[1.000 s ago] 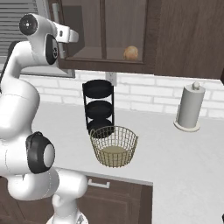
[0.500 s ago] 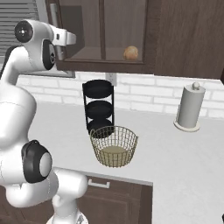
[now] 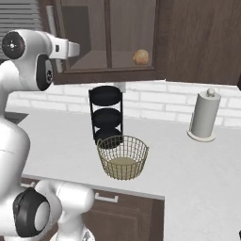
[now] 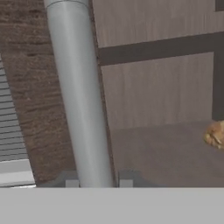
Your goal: Open the cabinet, pick up the bread from the cabinet and place it in the basket. Then move the basket to the dining counter.
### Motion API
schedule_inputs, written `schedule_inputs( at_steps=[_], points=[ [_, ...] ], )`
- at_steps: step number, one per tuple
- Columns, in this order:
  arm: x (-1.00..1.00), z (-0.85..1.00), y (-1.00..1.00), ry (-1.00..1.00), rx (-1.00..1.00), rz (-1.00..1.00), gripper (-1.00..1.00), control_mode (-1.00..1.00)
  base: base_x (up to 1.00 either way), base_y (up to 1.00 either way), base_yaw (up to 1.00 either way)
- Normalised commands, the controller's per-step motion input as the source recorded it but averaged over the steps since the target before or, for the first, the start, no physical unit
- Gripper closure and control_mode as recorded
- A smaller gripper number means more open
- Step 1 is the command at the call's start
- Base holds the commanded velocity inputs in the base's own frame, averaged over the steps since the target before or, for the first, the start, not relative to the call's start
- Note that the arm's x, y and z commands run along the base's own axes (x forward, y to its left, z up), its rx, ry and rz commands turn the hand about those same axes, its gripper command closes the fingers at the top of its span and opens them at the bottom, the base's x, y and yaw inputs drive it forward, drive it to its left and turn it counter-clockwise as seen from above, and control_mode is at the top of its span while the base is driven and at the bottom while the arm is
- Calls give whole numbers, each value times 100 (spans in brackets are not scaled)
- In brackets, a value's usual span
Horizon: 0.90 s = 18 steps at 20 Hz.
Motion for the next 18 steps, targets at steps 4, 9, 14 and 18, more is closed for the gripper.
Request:
schedule_inputs(
  at_steps=[4,9,14,18],
  points=[
    [-100,31,-62,0,3,0,100,-100,0,0,0],
    [-100,34,-64,0,9,0,100,-100,0,0,0],
    [-100,33,-86,0,12,0,100,-100,0,0,0],
    [-100,16,-99,0,14,0,100,-100,0,0,0]
  ],
)
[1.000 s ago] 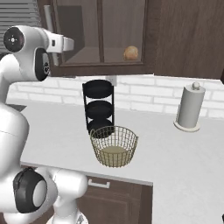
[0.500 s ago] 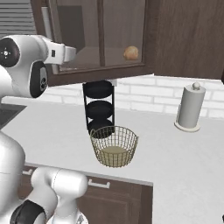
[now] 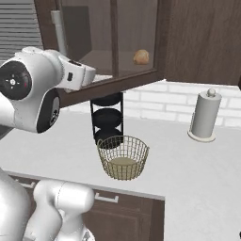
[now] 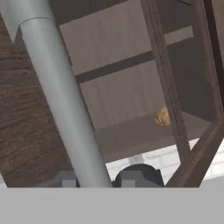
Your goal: Open the cabinet, pick up the bread from the cabinet and place it in the basket. Then move the basket to the dining counter.
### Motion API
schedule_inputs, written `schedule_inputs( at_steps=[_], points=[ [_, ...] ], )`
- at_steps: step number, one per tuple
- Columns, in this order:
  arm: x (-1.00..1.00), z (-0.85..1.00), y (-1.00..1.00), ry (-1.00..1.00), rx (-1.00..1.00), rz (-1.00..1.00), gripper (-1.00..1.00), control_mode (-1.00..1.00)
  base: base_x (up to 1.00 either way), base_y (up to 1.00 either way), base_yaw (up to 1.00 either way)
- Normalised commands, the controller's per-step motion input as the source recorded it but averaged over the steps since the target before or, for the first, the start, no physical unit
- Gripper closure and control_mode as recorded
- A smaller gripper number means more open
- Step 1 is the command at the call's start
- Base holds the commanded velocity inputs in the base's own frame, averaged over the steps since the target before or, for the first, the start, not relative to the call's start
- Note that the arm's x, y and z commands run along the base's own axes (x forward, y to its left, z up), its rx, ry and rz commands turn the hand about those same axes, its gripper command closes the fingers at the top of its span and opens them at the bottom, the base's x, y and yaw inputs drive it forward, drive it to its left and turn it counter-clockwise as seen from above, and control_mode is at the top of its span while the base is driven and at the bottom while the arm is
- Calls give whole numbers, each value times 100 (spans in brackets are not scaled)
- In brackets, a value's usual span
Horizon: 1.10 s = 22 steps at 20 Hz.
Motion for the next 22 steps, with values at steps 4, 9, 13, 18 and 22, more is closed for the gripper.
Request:
schedule_inputs(
  at_steps=[4,9,13,18,22],
  points=[
    [-100,7,-87,4,7,0,100,-100,0,0,0],
    [-40,-45,9,26,-3,0,-100,-100,0,0,0],
    [-69,-10,-33,11,0,0,-100,-100,0,0,0],
    [-88,0,-2,11,3,0,-100,-100,0,0,0],
    [-29,-15,73,19,8,-2,-100,-100,0,0,0]
  ],
)
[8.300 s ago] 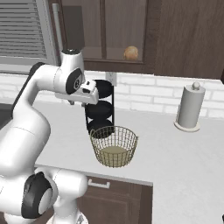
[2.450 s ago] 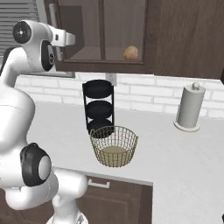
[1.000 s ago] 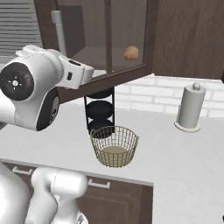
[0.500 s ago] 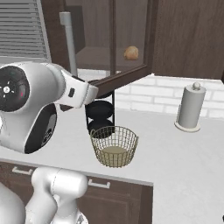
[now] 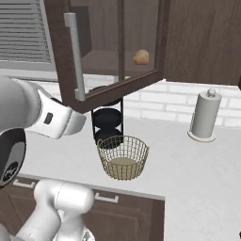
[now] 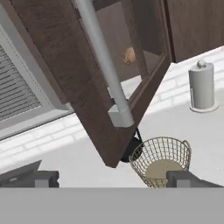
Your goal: Open the cabinet, pick up the bread from the cabinet and place it in the basket. Then move the basket to the dining counter.
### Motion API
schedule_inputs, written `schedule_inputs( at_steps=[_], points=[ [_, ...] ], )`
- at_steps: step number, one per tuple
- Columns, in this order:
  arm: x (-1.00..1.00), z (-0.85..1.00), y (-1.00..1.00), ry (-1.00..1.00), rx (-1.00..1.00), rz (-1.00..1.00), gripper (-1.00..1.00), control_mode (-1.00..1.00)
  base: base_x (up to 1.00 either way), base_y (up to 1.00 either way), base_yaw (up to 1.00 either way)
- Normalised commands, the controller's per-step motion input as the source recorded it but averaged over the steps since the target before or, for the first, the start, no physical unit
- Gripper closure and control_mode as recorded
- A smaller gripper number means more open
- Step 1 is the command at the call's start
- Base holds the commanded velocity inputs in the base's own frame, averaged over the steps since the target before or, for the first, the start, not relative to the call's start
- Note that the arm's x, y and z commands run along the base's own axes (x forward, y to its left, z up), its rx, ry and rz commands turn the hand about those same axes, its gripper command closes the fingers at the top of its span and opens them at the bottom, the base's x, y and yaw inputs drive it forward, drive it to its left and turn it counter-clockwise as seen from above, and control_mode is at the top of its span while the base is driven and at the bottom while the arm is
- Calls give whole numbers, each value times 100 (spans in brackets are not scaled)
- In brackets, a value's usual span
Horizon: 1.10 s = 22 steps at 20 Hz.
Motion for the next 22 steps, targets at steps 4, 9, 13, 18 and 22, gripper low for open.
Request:
schedule_inputs(
  at_steps=[4,9,13,18,22],
  points=[
    [-55,-19,68,1,13,0,-100,-100,0,0,0],
    [10,-7,96,1,12,-28,-100,-100,0,0,0],
    [91,-4,82,1,13,-42,-100,-100,0,0,0],
    [100,-3,66,-10,13,-49,-100,-100,0,0,0],
    [81,-7,7,-21,7,-61,-100,-100,0,0,0]
  ],
)
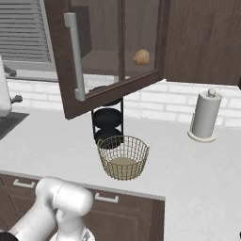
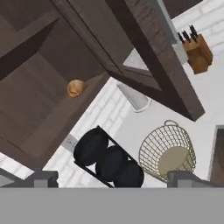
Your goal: Open the cabinet, pick up the bread from the cabinet and place it in the basket. Then move the basket to the dining counter.
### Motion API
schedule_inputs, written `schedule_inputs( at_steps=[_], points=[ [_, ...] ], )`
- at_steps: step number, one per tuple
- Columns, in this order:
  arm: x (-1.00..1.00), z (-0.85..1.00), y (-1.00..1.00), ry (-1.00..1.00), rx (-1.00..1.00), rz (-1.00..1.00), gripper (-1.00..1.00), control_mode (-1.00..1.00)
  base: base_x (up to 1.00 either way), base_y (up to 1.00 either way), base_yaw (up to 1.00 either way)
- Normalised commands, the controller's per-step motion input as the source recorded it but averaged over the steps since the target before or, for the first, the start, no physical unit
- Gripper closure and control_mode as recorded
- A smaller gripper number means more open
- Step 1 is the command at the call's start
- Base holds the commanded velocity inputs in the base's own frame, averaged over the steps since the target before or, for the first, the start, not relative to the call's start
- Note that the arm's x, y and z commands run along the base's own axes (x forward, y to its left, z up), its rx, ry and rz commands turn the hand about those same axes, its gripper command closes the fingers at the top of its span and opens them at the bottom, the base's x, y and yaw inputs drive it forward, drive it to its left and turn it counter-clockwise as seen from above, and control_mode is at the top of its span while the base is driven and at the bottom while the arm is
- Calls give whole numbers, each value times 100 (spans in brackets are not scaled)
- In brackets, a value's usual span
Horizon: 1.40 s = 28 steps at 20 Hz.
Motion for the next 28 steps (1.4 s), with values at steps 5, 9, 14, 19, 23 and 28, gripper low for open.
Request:
schedule_inputs(
  at_steps=[5,9,14,19,23,28],
  points=[
    [17,-6,-45,-26,6,-55,-100,-100,0,0,0],
    [9,0,-78,-35,21,-30,-100,-100,0,0,0],
    [61,-3,-11,-32,8,-45,-100,-100,0,0,0],
    [70,-30,-4,-26,7,-41,-100,-100,0,0,0],
    [25,-3,-33,-24,11,-32,-100,-100,0,0,0],
    [0,-2,-90,-30,10,-25,-100,-100,0,0,0]
  ],
)
